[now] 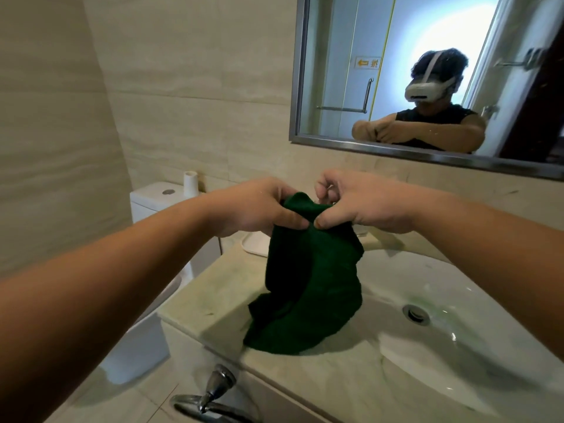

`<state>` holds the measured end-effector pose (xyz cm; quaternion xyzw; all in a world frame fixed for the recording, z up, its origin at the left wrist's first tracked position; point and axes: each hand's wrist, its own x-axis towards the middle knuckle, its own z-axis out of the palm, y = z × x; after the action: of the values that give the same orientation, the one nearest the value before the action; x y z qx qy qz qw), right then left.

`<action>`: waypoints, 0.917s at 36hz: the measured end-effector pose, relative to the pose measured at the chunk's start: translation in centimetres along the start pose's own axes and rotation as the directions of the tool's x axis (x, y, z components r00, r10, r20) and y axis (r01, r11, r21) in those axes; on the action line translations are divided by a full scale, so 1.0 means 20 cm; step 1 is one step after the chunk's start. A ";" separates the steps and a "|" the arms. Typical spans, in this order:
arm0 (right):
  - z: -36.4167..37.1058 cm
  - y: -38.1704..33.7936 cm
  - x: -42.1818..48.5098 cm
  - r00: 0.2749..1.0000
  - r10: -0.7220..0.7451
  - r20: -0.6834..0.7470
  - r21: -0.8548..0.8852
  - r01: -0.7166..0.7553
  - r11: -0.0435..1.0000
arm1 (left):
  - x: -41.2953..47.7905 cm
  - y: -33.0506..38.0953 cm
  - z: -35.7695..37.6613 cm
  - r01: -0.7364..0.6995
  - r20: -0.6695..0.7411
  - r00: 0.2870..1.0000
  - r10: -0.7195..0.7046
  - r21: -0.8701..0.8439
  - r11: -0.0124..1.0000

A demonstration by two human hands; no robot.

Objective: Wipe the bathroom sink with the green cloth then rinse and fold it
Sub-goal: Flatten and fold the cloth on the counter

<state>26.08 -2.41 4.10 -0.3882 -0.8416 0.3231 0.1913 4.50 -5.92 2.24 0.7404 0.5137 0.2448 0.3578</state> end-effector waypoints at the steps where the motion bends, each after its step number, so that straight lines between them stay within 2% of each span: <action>1: 0.01 0.01 -0.01 0.999 0.028 0.019 0.020 -0.029 0.999 | 0.00 -0.01 -0.01 -0.007 0.018 1.000 0.008 -0.043 0.999; 4: 0.03 0.06 -0.04 0.965 0.133 0.228 0.050 -0.148 0.988 | -0.01 -0.03 -0.03 -0.026 0.045 0.999 0.031 -0.117 0.993; 6: 0.05 0.12 -0.06 0.934 0.187 0.305 -0.052 -0.179 0.982 | -0.02 -0.05 -0.05 -0.024 0.048 0.998 0.031 -0.130 0.991; 9: 0.07 0.19 -0.07 0.927 0.221 0.303 -0.213 -0.160 0.964 | -0.04 -0.08 -0.10 -0.002 0.056 0.998 0.007 -0.085 0.996; 14: 0.02 0.21 -0.10 0.931 0.179 0.318 -0.055 -0.171 0.984 | -0.06 -0.12 -0.14 0.083 0.119 0.989 -0.088 0.045 0.995; 17: -0.01 0.22 -0.07 0.958 0.139 0.251 0.035 -0.153 0.988 | -0.03 -0.16 -0.15 0.126 0.100 0.986 -0.134 0.078 0.989; 21: -0.05 0.21 0.02 0.991 0.122 0.047 0.108 -0.127 0.986 | 0.02 -0.19 -0.22 0.123 -0.059 0.991 -0.123 -0.005 0.992; 26: -0.17 0.10 0.11 0.979 0.055 -0.196 0.152 -0.025 0.988 | 0.04 -0.13 -0.37 0.007 -0.306 0.951 -0.039 -0.103 0.995; 29: -0.24 0.01 0.12 0.939 -0.049 -0.342 0.125 0.097 0.987 | 0.02 -0.05 -0.47 -0.082 -0.440 0.896 0.058 -0.036 0.996; 31: -0.28 -0.04 0.11 0.928 -0.098 -0.359 0.119 0.149 0.982 | -0.01 -0.01 -0.50 -0.109 -0.456 0.883 0.111 0.030 0.994; 33: -0.30 -0.07 0.06 0.949 -0.118 -0.291 0.090 0.150 0.985 | -0.07 0.02 -0.49 -0.120 -0.400 0.907 0.132 0.056 0.991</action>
<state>27.96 0.22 9.50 -0.3615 -0.8104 0.2963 0.3532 -2.98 -4.55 8.71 0.7111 0.5311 0.4067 0.2166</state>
